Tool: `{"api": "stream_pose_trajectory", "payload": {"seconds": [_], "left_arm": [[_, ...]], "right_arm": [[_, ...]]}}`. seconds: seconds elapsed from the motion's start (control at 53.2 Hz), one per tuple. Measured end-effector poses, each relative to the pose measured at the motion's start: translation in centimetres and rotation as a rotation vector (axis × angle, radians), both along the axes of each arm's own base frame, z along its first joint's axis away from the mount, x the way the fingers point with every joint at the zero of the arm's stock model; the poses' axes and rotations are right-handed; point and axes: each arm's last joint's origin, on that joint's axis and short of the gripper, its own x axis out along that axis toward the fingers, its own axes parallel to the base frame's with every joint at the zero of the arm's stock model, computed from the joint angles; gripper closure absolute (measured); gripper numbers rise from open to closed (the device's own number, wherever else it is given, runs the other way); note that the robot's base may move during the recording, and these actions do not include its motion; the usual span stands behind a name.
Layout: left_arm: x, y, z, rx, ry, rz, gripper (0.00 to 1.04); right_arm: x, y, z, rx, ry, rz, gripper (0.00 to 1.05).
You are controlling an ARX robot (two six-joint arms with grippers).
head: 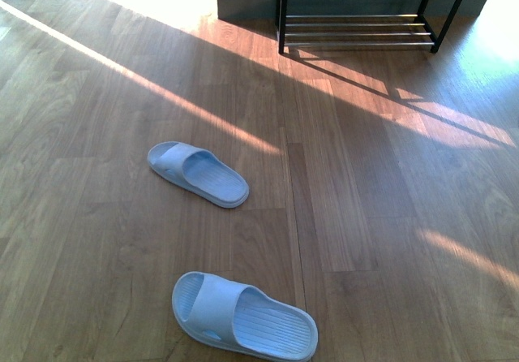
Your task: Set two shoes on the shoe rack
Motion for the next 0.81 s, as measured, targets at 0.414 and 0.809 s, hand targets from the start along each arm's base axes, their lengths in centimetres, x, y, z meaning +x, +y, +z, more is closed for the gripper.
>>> {"api": "stream_pose_trajectory", "payload": {"seconds": [0.414,0.809], "left_arm": [[0.0,0.0,0.0,0.0,0.0,0.0,0.09],[0.0,0.0,0.0,0.0,0.0,0.0,0.09]], "right_arm": [[8.7,7.8,-13.9,-0.215,0.272,0.2,0.09],[10.0,12.5,-27.6,-0.391,0.407,0.358,0.09]]}}
